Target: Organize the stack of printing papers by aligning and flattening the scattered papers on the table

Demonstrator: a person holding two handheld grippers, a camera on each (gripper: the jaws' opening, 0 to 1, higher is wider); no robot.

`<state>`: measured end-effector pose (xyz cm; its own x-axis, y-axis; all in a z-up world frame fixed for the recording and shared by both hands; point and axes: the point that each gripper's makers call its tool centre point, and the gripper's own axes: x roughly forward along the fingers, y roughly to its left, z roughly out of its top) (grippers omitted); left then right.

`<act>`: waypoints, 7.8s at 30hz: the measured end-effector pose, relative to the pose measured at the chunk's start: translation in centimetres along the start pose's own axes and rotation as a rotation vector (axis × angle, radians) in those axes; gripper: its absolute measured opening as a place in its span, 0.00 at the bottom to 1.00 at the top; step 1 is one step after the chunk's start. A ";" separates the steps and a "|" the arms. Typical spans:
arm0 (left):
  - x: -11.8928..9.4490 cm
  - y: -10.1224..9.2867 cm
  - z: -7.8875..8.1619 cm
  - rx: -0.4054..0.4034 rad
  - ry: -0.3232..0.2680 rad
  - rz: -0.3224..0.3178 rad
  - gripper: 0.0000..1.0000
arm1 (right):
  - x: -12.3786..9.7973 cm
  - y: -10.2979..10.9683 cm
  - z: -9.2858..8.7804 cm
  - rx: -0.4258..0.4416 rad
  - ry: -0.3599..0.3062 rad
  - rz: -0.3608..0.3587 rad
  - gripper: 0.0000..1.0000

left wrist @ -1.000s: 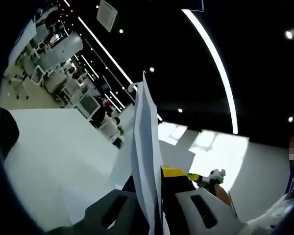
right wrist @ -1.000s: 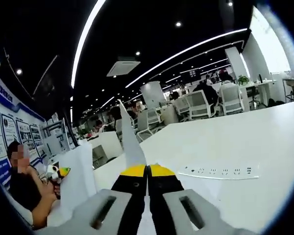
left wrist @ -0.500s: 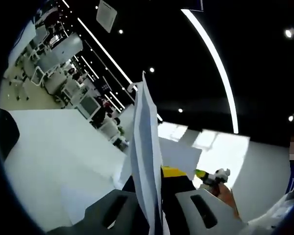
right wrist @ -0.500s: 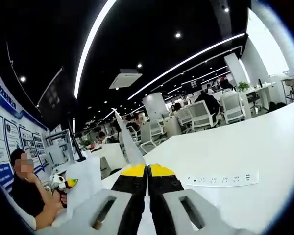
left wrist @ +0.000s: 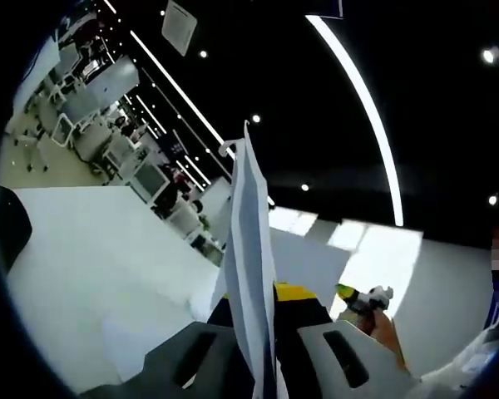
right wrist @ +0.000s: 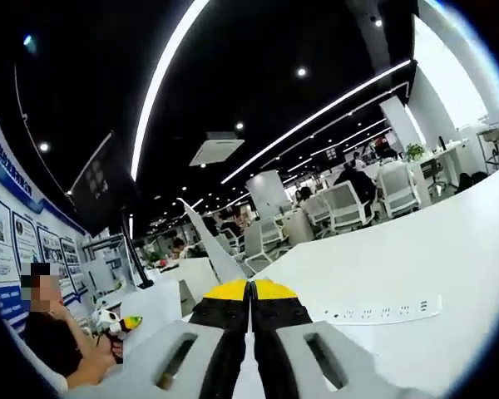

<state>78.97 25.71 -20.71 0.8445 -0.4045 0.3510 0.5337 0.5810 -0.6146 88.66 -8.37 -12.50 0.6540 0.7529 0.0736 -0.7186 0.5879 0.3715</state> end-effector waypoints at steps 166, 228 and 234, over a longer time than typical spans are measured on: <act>0.6 1.5 -1.8 -0.022 0.060 0.048 0.06 | -1.0 7.6 4.3 0.107 -0.169 0.202 0.00; 5.1 1.3 -2.4 -0.198 -0.012 0.060 0.06 | 1.8 8.9 1.0 0.661 -0.143 0.406 0.00; 4.9 2.2 -3.7 -0.247 -0.036 0.057 0.06 | 1.8 8.6 1.3 0.676 -0.148 0.422 0.00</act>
<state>84.13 22.40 -23.01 0.8762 -0.3479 0.3336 0.4621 0.4099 -0.7864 83.91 -2.36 -7.95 0.4183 0.7963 0.4369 -0.6445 -0.0787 0.7605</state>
